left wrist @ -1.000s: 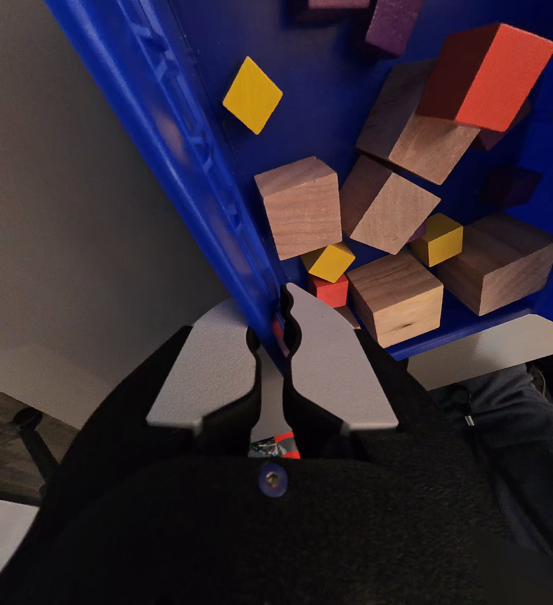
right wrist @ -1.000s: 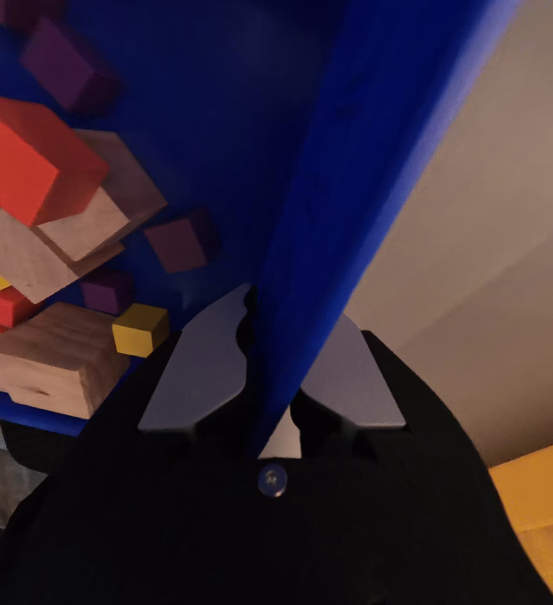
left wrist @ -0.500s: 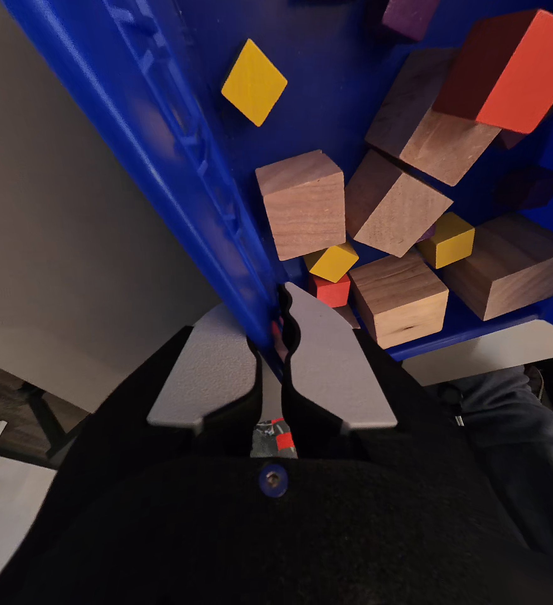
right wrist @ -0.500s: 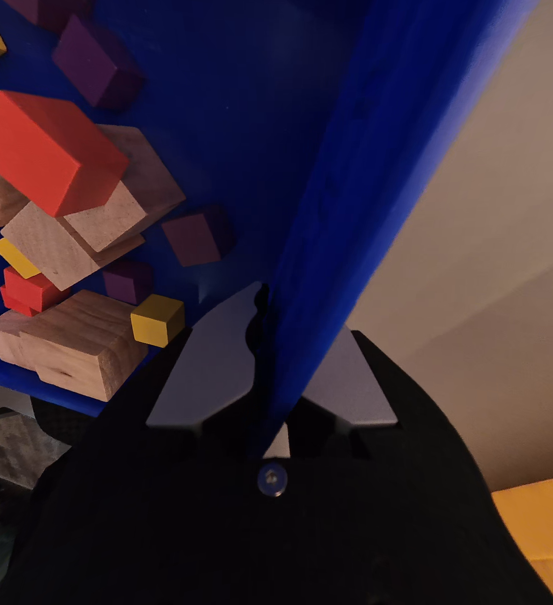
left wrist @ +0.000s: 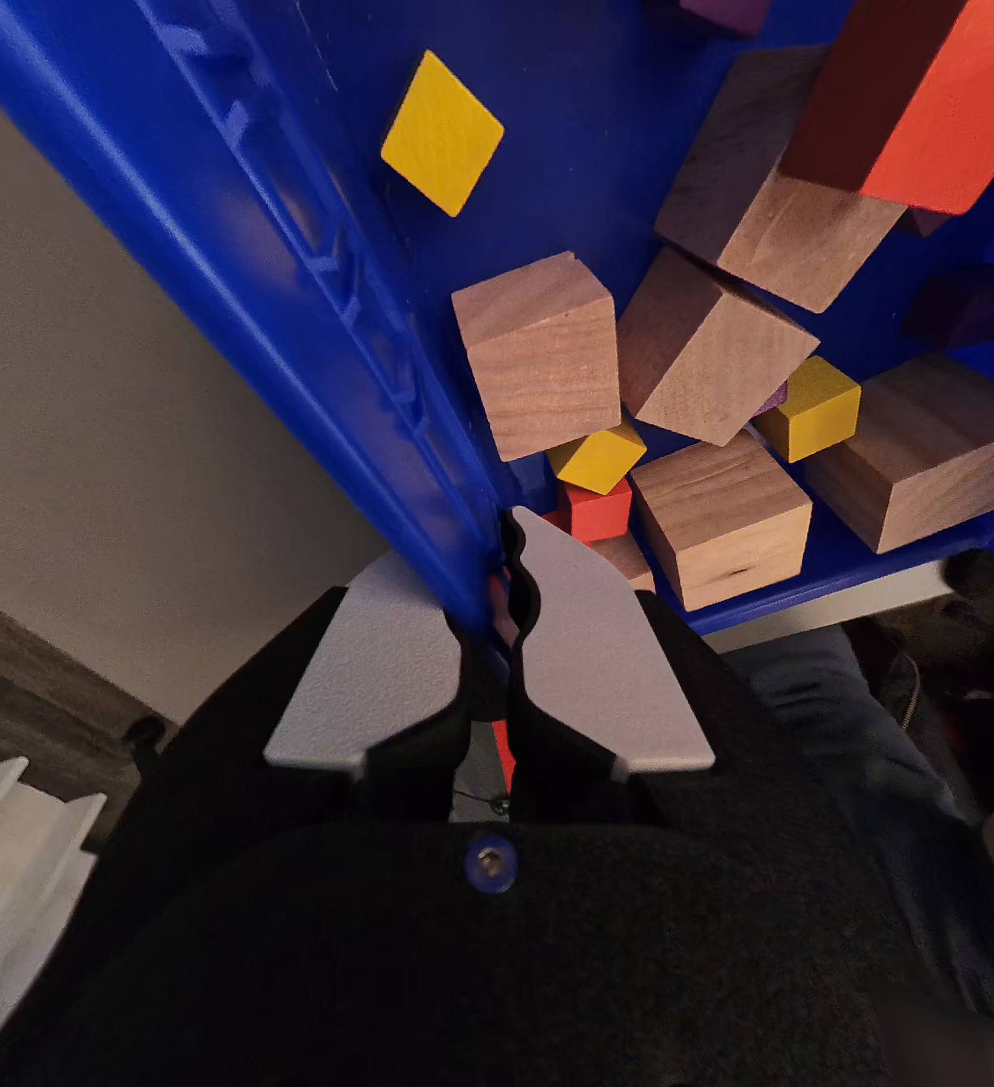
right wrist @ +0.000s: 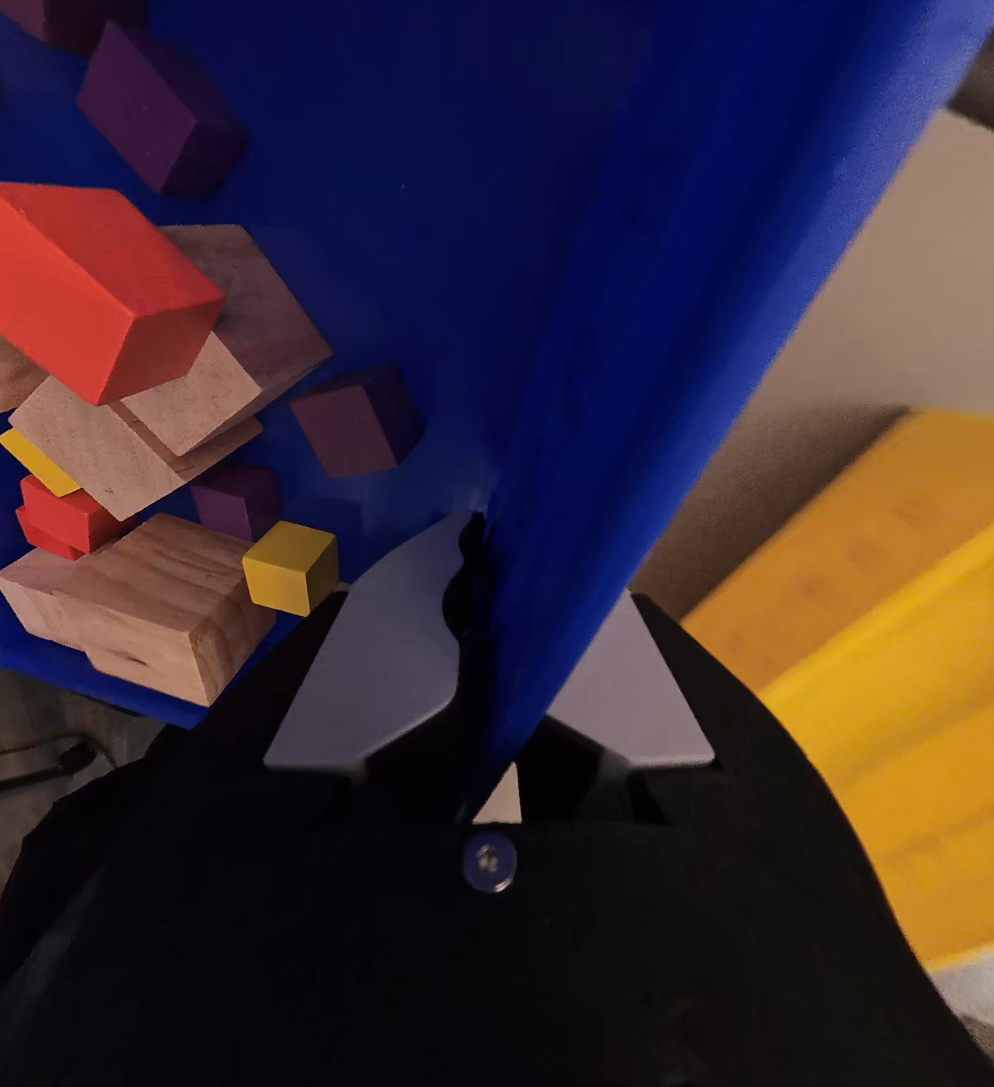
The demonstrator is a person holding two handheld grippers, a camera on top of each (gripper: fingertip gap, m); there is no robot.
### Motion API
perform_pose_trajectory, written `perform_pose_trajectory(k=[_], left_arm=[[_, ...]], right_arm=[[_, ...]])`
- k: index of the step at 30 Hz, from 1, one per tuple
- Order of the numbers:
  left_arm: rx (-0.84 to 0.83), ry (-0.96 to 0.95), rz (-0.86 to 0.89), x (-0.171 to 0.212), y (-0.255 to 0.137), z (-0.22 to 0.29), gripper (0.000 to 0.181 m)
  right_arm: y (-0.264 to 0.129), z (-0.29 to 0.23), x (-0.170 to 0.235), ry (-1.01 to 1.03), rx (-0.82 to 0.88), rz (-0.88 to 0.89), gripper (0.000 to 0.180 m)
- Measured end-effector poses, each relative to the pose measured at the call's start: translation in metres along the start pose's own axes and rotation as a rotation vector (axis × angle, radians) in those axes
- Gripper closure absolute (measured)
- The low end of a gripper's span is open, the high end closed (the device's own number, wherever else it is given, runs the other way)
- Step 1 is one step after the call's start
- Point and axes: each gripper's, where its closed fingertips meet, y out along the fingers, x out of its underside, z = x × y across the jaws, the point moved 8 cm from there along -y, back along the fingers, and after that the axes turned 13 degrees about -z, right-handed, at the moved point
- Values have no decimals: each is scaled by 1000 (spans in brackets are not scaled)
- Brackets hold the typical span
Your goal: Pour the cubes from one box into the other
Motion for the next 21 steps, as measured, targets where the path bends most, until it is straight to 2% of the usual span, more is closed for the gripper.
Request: perform_pose_trajectory(k=[4,8,15,21], left_arm=[[29,97,29,-27,-30,74,173],[11,202,46,-55,-48,153,173],[26,378,77,-102,-37,265,173],[8,442,132,-123,-37,321,173]], right_arm=[[-46,69,40,77,42,24,174],[-73,139,86,169,58,43,174],[-79,241,157,297,125,103,173],[-85,290,191,358,156,149,174]])
